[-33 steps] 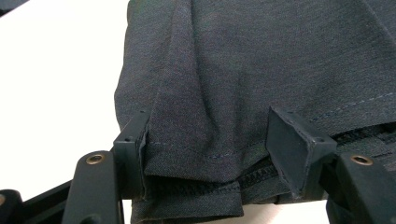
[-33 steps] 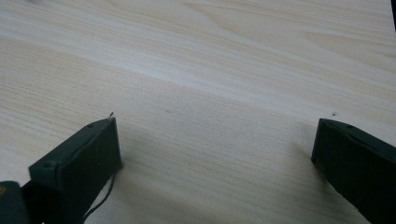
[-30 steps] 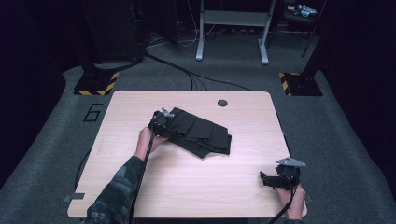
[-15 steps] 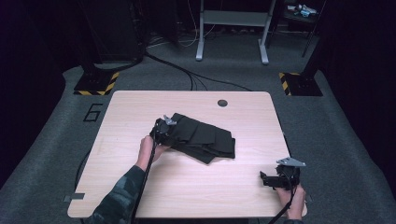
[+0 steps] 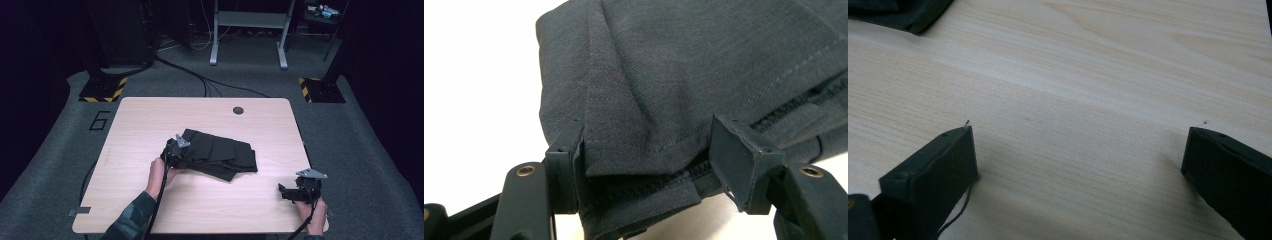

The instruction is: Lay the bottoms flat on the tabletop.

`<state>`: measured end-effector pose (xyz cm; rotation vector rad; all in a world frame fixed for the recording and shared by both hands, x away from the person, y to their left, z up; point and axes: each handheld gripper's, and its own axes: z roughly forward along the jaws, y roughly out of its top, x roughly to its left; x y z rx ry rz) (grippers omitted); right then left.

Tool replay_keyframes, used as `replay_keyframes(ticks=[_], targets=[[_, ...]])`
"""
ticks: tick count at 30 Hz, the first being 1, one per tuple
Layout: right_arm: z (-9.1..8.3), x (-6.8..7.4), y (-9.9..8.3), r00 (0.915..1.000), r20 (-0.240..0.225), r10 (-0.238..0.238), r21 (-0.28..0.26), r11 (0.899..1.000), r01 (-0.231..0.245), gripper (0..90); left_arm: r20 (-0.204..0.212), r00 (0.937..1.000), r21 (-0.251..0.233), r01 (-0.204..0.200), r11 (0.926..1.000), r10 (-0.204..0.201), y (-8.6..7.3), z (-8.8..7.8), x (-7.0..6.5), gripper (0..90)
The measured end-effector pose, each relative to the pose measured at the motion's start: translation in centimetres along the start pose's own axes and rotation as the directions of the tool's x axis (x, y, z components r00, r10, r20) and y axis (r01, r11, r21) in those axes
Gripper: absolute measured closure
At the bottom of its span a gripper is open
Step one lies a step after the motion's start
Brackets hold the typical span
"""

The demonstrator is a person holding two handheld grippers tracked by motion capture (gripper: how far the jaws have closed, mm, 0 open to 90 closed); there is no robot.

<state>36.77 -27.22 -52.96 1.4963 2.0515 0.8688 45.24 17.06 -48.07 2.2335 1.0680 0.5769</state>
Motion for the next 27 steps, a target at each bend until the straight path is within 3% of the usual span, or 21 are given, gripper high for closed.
replay_keyframes(ticks=[15,21,27], targets=[[0.0,-0.1,0.0,1.0000,0.002,-0.006,0.002,1.000,0.006,0.6,0.044,0.9987,0.004,-0.027,0.9996,0.027,-1.1,-1.6,-1.5,34.3],[0.0,-0.1,0.0,1.0000,0.001,-0.007,0.002,1.000,0.007,0.6,0.052,0.9982,-0.034,-0.027,0.9991,0.029,0.6,-3.2,-0.8,25.7],[0.0,-0.1,0.0,1.0000,0.001,-0.006,0.002,1.000,0.006,0.6,0.050,0.9986,-0.049,-0.016,0.9987,0.019,3.0,-2.6,1.0,19.5]])
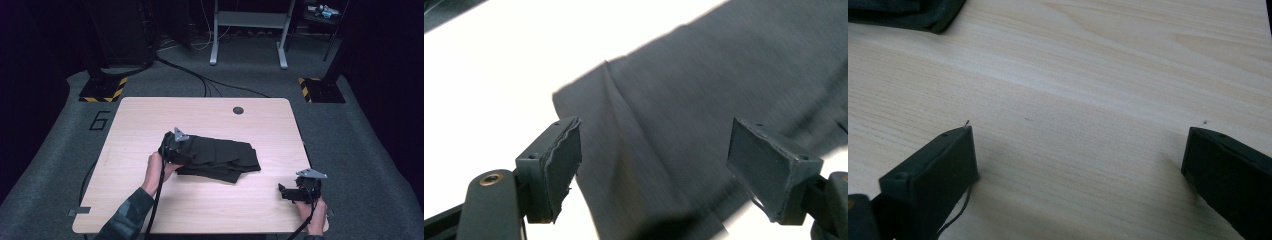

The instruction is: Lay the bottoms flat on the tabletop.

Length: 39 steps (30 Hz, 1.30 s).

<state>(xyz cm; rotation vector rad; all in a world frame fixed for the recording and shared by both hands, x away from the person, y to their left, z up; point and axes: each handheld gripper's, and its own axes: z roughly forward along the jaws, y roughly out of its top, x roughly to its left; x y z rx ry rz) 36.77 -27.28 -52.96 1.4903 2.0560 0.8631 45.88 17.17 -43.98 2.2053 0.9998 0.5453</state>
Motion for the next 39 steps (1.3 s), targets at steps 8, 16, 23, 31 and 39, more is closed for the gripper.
replay_keyframes(ticks=[8,16,23,31,39], targets=[[0.0,0.0,0.0,1.0000,0.001,0.001,0.000,1.000,-0.001,0.6,0.072,0.9971,0.106,0.016,0.9942,-0.024,-0.3,4.2,1.1,16.4],[0.0,0.0,0.0,1.0000,0.000,0.000,0.000,1.000,0.000,0.7,0.093,0.9953,0.098,0.018,0.9950,-0.027,-1.5,4.2,-0.2,16.5],[0.0,0.0,0.0,1.0000,0.001,0.001,0.000,1.000,-0.001,0.7,0.101,0.9949,0.093,0.000,0.9957,-0.010,-2.0,3.6,-1.9,16.6],[0.0,0.0,0.0,1.0000,0.001,0.001,0.000,1.000,-0.001,0.7,0.100,0.9948,0.083,0.008,0.9965,-0.016,-2.6,3.0,-3.9,16.4],[0.0,0.0,0.0,1.0000,0.001,0.007,0.003,1.000,-0.007,0.7,0.108,0.9941,0.065,-0.007,0.9979,0.000,-3.0,1.6,-6.2,13.5]])
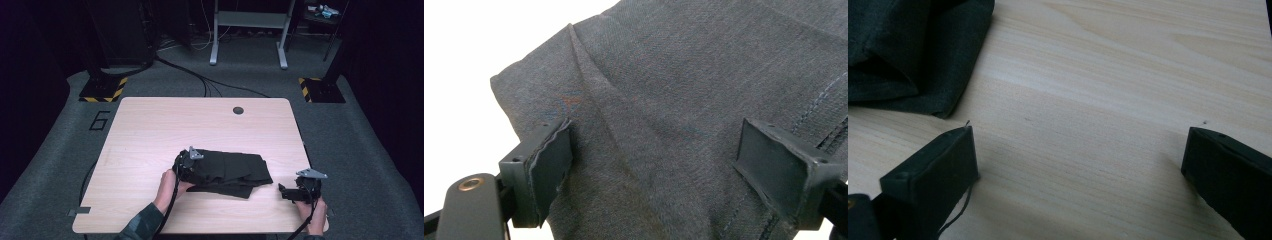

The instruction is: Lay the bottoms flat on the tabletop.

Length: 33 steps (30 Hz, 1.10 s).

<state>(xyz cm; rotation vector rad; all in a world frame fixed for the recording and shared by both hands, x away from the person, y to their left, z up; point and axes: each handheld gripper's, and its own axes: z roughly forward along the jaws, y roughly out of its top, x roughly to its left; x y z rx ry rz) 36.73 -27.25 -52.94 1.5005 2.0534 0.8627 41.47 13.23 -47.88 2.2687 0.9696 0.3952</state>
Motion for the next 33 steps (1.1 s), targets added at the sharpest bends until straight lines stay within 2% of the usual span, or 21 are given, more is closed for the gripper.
replay_keyframes(ticks=[3,5,12,15,16,17,18,19,20,21,25,29,30,31,33], targets=[[0.0,0.0,0.0,1.0000,-0.003,-0.002,-0.003,1.000,0.002,0.7,0.000,1.0000,-0.014,0.001,0.9999,-0.001,0.2,-0.5,0.0,12.9],[0.0,0.0,0.0,1.0000,-0.002,0.000,-0.003,1.000,0.000,0.8,-0.010,0.9997,-0.031,-0.023,0.9993,0.022,0.6,-1.1,-0.3,11.3],[0.0,0.0,0.0,1.0000,-0.004,-0.002,-0.004,1.000,0.002,0.9,-0.026,0.9978,-0.064,-0.063,0.9960,0.061,1.6,-1.6,-1.6,1.3],[0.0,-0.1,0.0,1.0000,-0.004,-0.001,-0.004,1.000,0.001,1.0,0.010,0.9947,-0.074,-0.101,0.9922,0.102,2.4,-1.3,-2.9,1.1],[0.0,-0.1,0.0,1.0000,-0.004,-0.001,-0.004,1.000,0.001,1.0,0.010,0.9947,-0.074,-0.101,0.9922,0.102,2.4,-1.3,-2.9,1.1],[0.0,0.0,0.0,1.0000,-0.004,-0.001,-0.004,1.000,0.001,1.0,0.034,0.9908,-0.063,-0.129,0.9897,0.131,2.7,-0.9,-3.6,1.0],[0.0,0.0,0.0,1.0000,-0.003,0.001,-0.004,1.000,-0.001,1.0,0.034,0.9908,-0.063,-0.129,0.9897,0.131,2.7,-0.9,-3.6,0.9],[0.0,0.0,0.0,1.0000,-0.003,-0.002,-0.005,1.000,0.002,1.1,0.048,0.9876,-0.059,-0.147,0.9874,0.150,2.9,-0.6,-4.2,0.8],[0.0,0.0,0.0,1.0000,-0.004,0.000,-0.004,1.000,0.000,1.0,0.067,0.9799,-0.051,-0.185,0.9815,0.188,3.2,-0.2,-5.3,0.7],[0.0,0.0,0.0,1.0000,-0.003,0.002,-0.003,1.000,-0.002,1.0,0.079,0.9749,-0.048,-0.205,0.9776,0.208,3.3,0.1,-5.8,0.8],[0.0,-0.1,0.0,1.0000,-0.003,-0.004,-0.006,1.000,0.004,1.1,0.116,0.9628,-0.026,-0.242,0.9698,0.244,3.8,1.6,-7.3,1.0],[0.0,-0.1,0.0,1.0000,-0.004,-0.004,-0.006,1.000,0.004,1.1,0.124,0.9516,-0.009,-0.282,0.9593,0.281,4.2,2.9,-8.5,2.9],[0.0,-0.1,0.0,1.0000,-0.004,-0.004,-0.006,1.000,0.004,1.1,0.114,0.9487,-0.008,-0.296,0.9552,0.295,4.2,3.1,-8.7,3.9],[0.0,-0.1,0.0,1.0000,-0.004,-0.004,-0.006,1.000,0.004,1.1,0.114,0.9487,-0.008,-0.296,0.9552,0.295,4.2,3.1,-8.7,5.2],[0.0,-0.1,0.0,1.0000,-0.004,-0.004,-0.006,1.000,0.004,1.1,0.101,0.9426,-0.007,-0.319,0.9476,0.318,4.3,3.5,-9.3,6.5]])
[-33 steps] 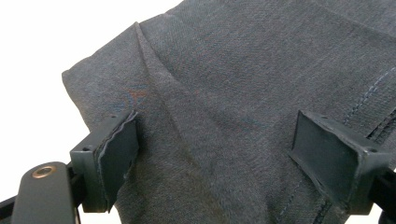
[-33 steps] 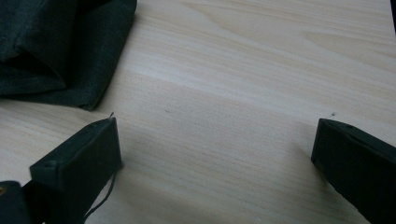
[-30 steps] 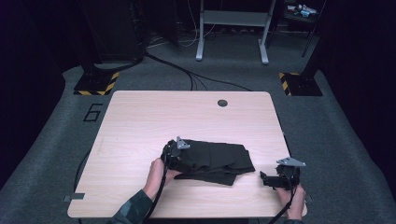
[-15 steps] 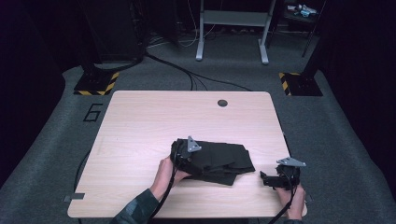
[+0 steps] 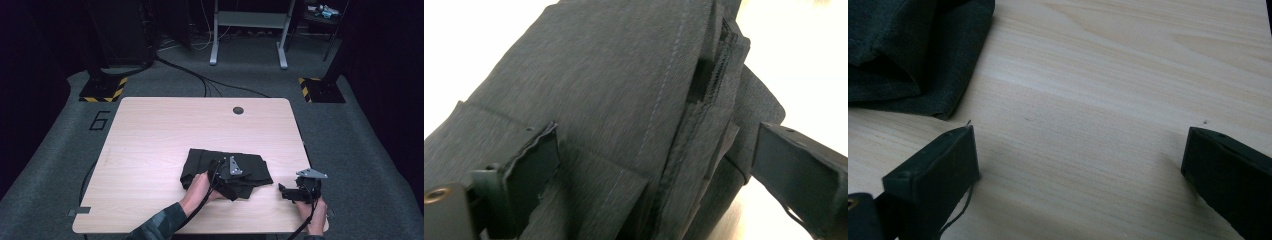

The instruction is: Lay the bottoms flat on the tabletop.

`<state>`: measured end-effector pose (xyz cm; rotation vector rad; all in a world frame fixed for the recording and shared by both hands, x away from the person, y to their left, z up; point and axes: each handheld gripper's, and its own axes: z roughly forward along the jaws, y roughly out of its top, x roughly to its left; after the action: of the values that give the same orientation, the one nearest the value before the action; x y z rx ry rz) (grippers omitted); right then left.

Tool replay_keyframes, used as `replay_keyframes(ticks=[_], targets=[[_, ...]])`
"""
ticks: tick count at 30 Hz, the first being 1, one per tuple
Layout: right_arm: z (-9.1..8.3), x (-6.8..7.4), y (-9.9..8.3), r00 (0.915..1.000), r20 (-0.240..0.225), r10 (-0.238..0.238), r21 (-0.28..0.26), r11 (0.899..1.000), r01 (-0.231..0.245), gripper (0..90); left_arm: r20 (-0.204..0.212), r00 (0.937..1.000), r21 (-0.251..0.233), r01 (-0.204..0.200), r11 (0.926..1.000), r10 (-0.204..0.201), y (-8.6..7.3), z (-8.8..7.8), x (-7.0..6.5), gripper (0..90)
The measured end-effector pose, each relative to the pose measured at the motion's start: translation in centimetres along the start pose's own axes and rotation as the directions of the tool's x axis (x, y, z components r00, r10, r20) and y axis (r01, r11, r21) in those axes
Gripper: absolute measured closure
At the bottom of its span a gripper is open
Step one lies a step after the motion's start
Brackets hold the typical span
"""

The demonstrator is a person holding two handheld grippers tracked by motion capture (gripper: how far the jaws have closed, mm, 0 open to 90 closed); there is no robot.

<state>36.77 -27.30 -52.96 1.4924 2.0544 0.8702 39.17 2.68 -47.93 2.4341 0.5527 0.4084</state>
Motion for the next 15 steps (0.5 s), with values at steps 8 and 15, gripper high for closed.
replay_keyframes(ticks=[8,15], targets=[[-0.02,0.04,0.00,1.0000,0.001,0.006,0.002,1.000,-0.006,1.1,-0.025,0.9983,0.008,-0.053,0.9986,0.053,0.26,0.24,-0.55,22.7],[-0.02,0.04,-0.01,1.0000,0.001,0.007,0.002,1.000,-0.007,1.1,0.013,0.9986,0.004,-0.052,0.9987,0.052,0.13,0.07,-0.41,46.1]])
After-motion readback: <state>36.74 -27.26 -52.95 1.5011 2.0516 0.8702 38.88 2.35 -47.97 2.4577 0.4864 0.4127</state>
